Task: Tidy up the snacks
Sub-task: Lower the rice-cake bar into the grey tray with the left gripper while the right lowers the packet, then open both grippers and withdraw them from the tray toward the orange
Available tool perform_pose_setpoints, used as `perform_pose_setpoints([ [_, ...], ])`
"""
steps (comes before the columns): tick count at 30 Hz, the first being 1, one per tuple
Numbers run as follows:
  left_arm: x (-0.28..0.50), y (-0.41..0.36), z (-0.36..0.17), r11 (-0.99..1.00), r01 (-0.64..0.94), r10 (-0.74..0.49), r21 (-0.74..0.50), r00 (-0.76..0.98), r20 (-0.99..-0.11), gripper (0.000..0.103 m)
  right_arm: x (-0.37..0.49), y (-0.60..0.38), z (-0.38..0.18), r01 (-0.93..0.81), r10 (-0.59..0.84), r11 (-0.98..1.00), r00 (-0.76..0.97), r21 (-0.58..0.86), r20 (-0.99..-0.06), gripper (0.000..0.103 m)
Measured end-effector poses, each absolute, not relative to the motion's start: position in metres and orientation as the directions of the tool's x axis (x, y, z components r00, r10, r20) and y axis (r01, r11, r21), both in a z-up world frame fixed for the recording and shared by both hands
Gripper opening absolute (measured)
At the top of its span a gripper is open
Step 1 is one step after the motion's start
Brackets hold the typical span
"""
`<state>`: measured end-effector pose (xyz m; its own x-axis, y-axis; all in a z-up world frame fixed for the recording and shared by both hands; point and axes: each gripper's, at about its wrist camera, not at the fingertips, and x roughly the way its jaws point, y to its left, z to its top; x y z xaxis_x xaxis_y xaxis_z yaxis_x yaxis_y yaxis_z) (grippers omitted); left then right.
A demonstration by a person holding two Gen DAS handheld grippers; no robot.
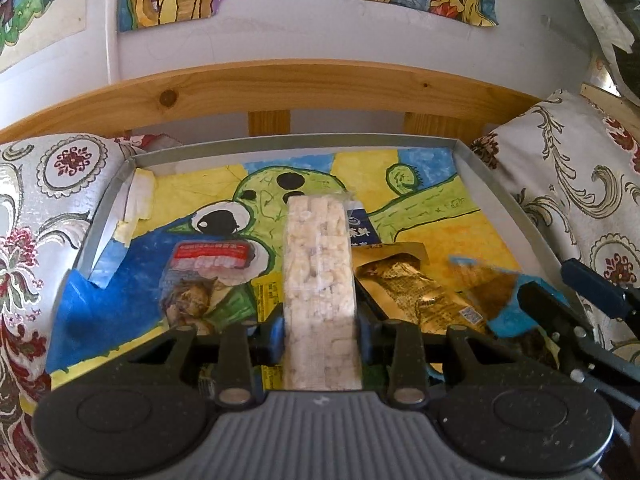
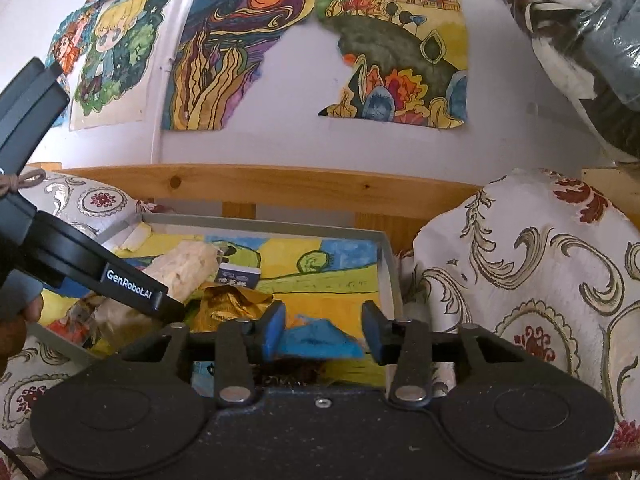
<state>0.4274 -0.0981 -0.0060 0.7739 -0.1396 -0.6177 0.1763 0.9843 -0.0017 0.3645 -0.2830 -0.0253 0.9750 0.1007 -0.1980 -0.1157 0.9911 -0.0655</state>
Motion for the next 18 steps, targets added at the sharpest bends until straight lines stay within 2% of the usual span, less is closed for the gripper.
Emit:
perform_pose_setpoints([
  [3, 0.425, -0.098, -0.004, 0.986, 0.169, -0.132, 0.004, 0.781, -0.611, 0.051, 0.363, -0.283, -0.025, -0.114, 0.1, 0.992, 0.976, -0.061, -0.194, 0.06],
  [5, 0.423, -0.097, -0.001, 0.987, 0.162, -0.13, -0.001, 0.79, -0.599, 0.063, 0.362, -0.283, -0.024, -0.113, 0.1, 0.992, 0.977, -0.059, -0.189, 0.066],
  [16, 0.406, -0.087, 0.013, 0.993, 0.114, -0.101, -0.013, 0.823, -0.558, 0.098, 0.35, -0.285, -0.007, -0.094, 0.085, 0.994, 0.983, -0.051, -0.162, 0.09],
  [18, 0.399, -0.083, 0.016, 0.996, 0.091, -0.088, -0.022, 0.831, -0.549, 0.1, 0.346, -0.286, -0.003, -0.094, 0.085, 0.995, 0.984, -0.047, -0.156, 0.096],
])
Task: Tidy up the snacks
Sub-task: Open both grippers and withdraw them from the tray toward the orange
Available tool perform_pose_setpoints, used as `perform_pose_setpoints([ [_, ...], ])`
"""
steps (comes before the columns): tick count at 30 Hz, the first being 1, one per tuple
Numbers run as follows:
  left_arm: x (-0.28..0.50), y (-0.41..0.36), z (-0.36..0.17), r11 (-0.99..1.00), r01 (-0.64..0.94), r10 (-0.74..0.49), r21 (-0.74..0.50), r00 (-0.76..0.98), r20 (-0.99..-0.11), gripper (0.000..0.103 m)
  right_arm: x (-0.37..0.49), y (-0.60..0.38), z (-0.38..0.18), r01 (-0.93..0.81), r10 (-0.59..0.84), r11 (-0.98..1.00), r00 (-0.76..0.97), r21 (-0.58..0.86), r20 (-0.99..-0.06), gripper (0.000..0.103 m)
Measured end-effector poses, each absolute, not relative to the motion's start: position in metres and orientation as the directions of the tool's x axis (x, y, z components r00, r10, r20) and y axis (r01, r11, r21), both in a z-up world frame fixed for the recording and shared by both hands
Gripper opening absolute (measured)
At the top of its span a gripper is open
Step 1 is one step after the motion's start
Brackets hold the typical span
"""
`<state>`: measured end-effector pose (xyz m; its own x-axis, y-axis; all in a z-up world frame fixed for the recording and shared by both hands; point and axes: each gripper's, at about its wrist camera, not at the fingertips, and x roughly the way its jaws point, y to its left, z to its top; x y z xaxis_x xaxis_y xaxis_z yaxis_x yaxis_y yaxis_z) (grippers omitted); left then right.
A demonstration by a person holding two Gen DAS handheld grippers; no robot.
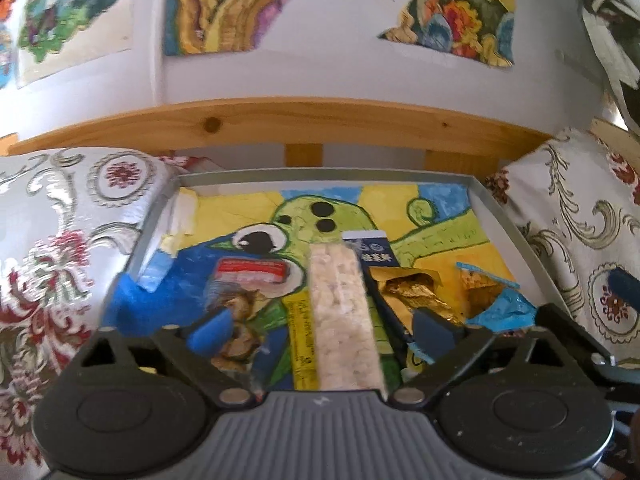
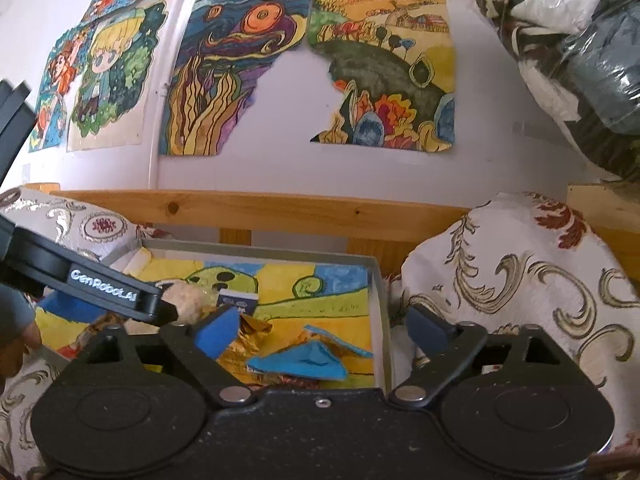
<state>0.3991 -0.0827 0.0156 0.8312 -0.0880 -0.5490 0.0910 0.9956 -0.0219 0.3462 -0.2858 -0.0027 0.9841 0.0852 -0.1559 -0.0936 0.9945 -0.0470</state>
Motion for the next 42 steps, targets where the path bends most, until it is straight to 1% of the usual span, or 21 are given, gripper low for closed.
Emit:
perform_pose_setpoints([
  [5, 0.379, -0.071, 0.021, 0.997, 0.054, -0.073, -0.051, 0.834, -0.547, 0.102, 0.331, -0.287, 0.01, -0.086, 0.079, 0.995, 0.987, -0.047, -0.141, 0.102],
  [16, 0.326, -0.048, 0.046, 0.998, 0.037, -0.058, -0.051, 0.859, -0.508, 0.102, 0.288, -0.279, 0.037, -0.083, 0.074, 0.993, 0.992, -0.085, -0.101, 0.102],
  [23, 0.288, -0.03, 0.054, 0.997, 0.001, -0.038, -0.075, 0.867, -0.497, 0.102, 0.252, -0.27, 0.041, -0.094, 0.084, 0.99, 0.991, -0.104, -0.102, 0.102],
  [27, 0.266, -0.021, 0.055, 0.995, -0.017, -0.032, -0.095, 0.872, -0.489, 0.102, 0.231, -0.267, 0.04, -0.102, 0.091, 0.99, 0.989, -0.093, -0.118, 0.102],
  [34, 0.235, -0.016, 0.05, 0.996, -0.033, -0.014, -0.089, 0.875, -0.485, 0.102, 0.202, -0.267, 0.043, -0.116, 0.105, 0.99, 0.986, -0.076, -0.126, 0.102],
  [39, 0.21, -0.019, 0.037, 0.996, -0.033, -0.013, -0.084, 0.866, -0.499, 0.102, 0.181, -0.273, 0.036, -0.119, 0.104, 0.99, 0.98, -0.08, -0.171, 0.102],
  [42, 0.198, -0.021, 0.026, 0.997, -0.024, -0.017, -0.072, 0.852, -0.523, 0.102, 0.172, -0.276, 0.031, -0.13, 0.108, 0.988, 0.968, -0.083, -0.227, 0.102],
])
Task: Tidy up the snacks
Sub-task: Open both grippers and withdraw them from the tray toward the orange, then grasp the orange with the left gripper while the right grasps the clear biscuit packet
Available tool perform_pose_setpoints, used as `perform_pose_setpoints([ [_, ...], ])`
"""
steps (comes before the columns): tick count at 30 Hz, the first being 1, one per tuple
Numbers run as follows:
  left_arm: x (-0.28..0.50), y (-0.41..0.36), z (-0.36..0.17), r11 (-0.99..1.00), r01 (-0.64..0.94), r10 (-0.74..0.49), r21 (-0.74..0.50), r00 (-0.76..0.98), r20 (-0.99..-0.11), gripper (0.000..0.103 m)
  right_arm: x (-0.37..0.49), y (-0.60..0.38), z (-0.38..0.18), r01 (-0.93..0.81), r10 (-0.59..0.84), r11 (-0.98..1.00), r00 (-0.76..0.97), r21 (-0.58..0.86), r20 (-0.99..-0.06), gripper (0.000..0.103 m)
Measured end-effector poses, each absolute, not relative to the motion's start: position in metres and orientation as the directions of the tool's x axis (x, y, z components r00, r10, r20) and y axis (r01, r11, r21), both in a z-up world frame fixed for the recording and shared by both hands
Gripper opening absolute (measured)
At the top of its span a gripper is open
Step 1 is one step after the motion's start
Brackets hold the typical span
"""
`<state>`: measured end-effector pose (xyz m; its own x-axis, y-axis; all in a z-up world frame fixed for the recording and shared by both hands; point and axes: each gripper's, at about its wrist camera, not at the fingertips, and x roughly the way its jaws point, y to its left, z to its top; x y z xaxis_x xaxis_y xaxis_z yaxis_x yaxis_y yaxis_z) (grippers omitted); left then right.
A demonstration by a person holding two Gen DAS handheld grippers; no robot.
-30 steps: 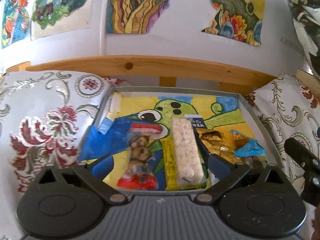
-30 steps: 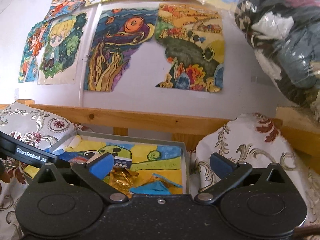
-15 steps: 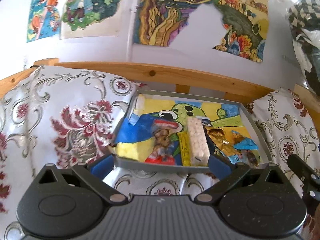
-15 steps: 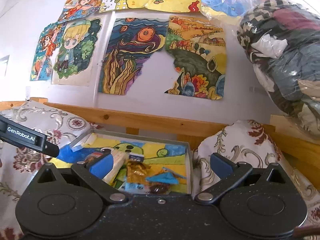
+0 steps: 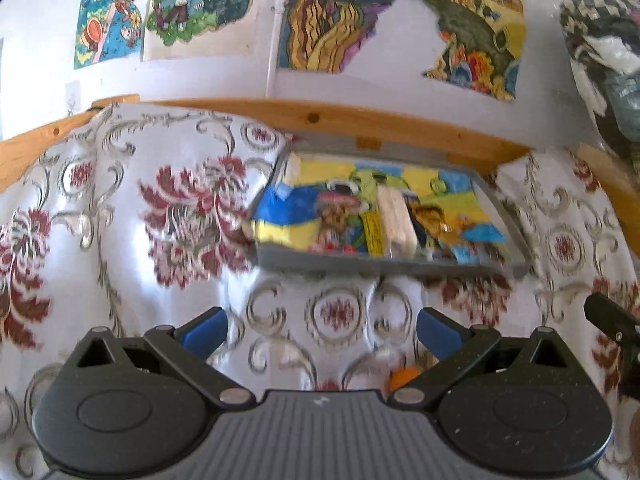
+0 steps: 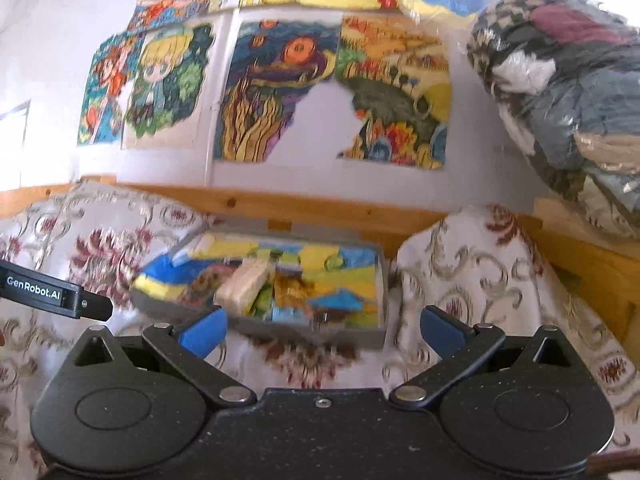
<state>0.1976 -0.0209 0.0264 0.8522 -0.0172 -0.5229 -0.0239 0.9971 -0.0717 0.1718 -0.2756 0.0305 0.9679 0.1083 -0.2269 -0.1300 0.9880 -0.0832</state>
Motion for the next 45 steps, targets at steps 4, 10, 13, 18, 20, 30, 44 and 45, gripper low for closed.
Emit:
perform_pose_setpoints([
  [4, 0.182, -0.025, 0.01, 0.999, -0.009, -0.014, -0.038, 0.823, -0.568, 0.102, 0.16, -0.277, 0.024, -0.133, 0.098, 0.986, 0.948, -0.097, -0.303, 0.102],
  [10, 0.164, -0.026, -0.004, 0.999, -0.014, -0.007, -0.029, 0.797, -0.604, 0.102, 0.143, -0.282, 0.014, -0.137, 0.084, 0.985, 0.913, -0.104, -0.399, 0.102],
  [13, 0.158, -0.026, -0.01, 0.999, -0.022, -0.002, -0.031, 0.783, -0.623, 0.102, 0.137, -0.284, 0.008, -0.152, 0.085, 0.982, 0.891, -0.115, -0.446, 0.102],
  [18, 0.149, -0.025, -0.018, 0.999, -0.036, 0.01, -0.027, 0.763, -0.646, 0.102, 0.134, -0.288, 0.001, -0.162, 0.094, 0.982, 0.86, -0.094, -0.502, 0.102],
  [20, 0.147, -0.025, -0.02, 0.999, -0.04, 0.013, -0.027, 0.757, -0.653, 0.102, 0.134, -0.288, 0.001, -0.164, 0.096, 0.982, 0.857, -0.091, -0.506, 0.102],
  [30, 0.147, -0.021, -0.021, 0.999, -0.048, 0.03, -0.009, 0.749, -0.662, 0.102, 0.148, -0.283, -0.014, -0.181, 0.117, 0.981, 0.829, -0.064, -0.547, 0.102],
  [44, 0.16, -0.011, -0.021, 0.999, -0.036, 0.035, 0.013, 0.732, -0.68, 0.102, 0.168, -0.273, -0.019, -0.198, 0.128, 0.977, 0.837, -0.075, -0.532, 0.102],
  [45, 0.161, -0.011, -0.021, 0.999, -0.036, 0.035, 0.013, 0.732, -0.68, 0.102, 0.169, -0.274, -0.02, -0.194, 0.128, 0.978, 0.839, -0.072, -0.529, 0.102],
])
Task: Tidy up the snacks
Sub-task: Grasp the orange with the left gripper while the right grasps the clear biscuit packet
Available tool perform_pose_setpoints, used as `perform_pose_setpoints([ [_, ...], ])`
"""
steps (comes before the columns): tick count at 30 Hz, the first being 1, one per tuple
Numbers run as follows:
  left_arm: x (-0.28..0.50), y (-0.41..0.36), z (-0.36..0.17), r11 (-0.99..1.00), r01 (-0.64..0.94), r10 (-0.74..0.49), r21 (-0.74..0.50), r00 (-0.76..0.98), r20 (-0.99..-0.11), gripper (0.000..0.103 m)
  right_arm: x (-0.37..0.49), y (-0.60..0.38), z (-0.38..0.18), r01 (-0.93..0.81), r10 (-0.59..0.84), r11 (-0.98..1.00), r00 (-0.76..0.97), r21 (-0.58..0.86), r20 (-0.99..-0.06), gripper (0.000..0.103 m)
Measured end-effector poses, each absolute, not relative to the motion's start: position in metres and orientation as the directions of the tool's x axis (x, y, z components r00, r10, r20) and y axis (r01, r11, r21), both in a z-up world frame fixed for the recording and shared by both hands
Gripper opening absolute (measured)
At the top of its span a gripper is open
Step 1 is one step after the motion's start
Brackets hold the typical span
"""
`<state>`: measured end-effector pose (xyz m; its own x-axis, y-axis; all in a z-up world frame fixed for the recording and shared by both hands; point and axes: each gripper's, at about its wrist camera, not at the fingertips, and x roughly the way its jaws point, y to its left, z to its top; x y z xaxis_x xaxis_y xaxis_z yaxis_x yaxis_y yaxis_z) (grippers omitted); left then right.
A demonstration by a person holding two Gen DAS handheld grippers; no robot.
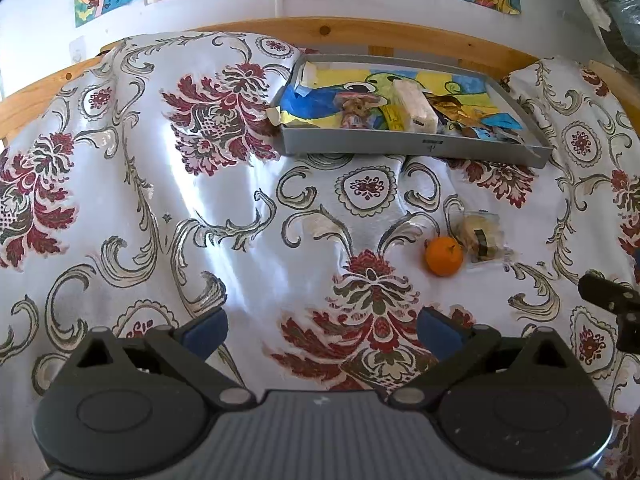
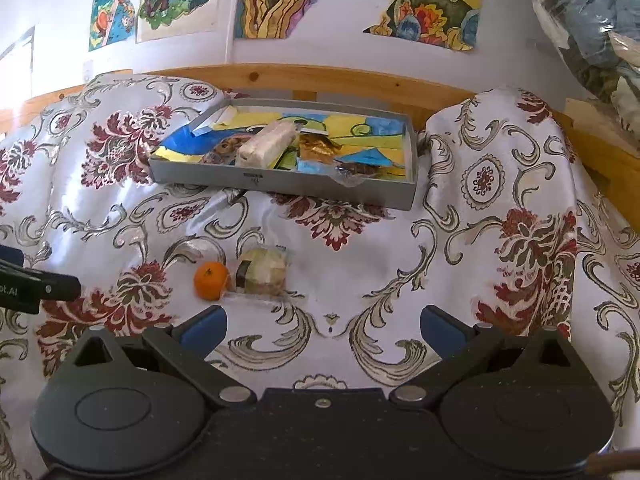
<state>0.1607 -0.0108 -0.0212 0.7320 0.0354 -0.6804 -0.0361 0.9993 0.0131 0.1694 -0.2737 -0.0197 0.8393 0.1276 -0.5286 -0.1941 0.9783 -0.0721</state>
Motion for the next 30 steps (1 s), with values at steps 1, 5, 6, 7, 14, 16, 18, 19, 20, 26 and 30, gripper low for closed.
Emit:
perform_pose_setpoints([
  [1, 0.162, -0.011, -0.021, 0.999, -0.036, 0.035, 0.013, 0.732, -0.68, 0.102, 0.171, -0.274, -0.02, -0.192, 0.127, 0.979, 0.842, -0.071, -0.524, 0.102],
  [5, 0.171, -0.011, -0.021, 1.0, -0.026, 0.024, 0.007, 0.739, -0.673, 0.102, 0.18, -0.275, -0.023, -0.18, 0.118, 0.981, 0.857, -0.077, -0.502, 0.102],
  [6, 0.173, -0.011, -0.02, 1.0, -0.022, 0.02, 0.005, 0.741, -0.671, 0.102, 0.182, -0.276, -0.024, -0.178, 0.119, 0.981, 0.861, -0.075, -0.495, 0.102],
  [7, 0.176, -0.011, -0.02, 1.0, -0.017, 0.015, 0.003, 0.744, -0.668, 0.102, 0.185, -0.276, -0.025, -0.174, 0.117, 0.982, 0.865, -0.073, -0.487, 0.102],
  [14, 0.189, -0.013, -0.022, 0.999, 0.043, -0.03, 0.004, 0.764, -0.645, 0.102, 0.197, -0.279, -0.031, -0.162, 0.122, 0.985, 0.898, -0.059, -0.422, 0.102],
  [16, 0.193, -0.014, -0.022, 0.998, 0.067, -0.054, -0.004, 0.77, -0.636, 0.102, 0.202, -0.278, -0.035, -0.163, 0.123, 0.984, 0.904, -0.065, -0.409, 0.102],
  [18, 0.198, -0.015, -0.023, 0.996, 0.083, -0.075, -0.016, 0.776, -0.626, 0.102, 0.209, -0.276, -0.04, -0.176, 0.133, 0.982, 0.902, -0.066, -0.411, 0.102],
  [19, 0.2, -0.017, -0.023, 0.995, 0.095, -0.089, -0.024, 0.777, -0.623, 0.102, 0.213, -0.274, -0.043, -0.183, 0.139, 0.981, 0.9, -0.068, -0.413, 0.102],
  [20, 0.204, -0.018, -0.024, 0.994, 0.109, -0.102, -0.027, 0.777, -0.621, 0.102, 0.217, -0.273, -0.047, -0.189, 0.143, 0.979, 0.897, -0.07, -0.418, 0.102],
  [26, 0.222, -0.021, -0.03, 0.986, 0.164, -0.149, -0.034, 0.762, -0.63, 0.102, 0.241, -0.253, -0.063, -0.272, 0.198, 0.955, 0.879, -0.115, -0.435, 0.102],
  [30, 0.231, -0.02, -0.037, 0.981, 0.189, -0.166, -0.032, 0.748, -0.642, 0.102, 0.251, -0.239, -0.07, -0.33, 0.236, 0.931, 0.869, -0.153, -0.435, 0.102],
])
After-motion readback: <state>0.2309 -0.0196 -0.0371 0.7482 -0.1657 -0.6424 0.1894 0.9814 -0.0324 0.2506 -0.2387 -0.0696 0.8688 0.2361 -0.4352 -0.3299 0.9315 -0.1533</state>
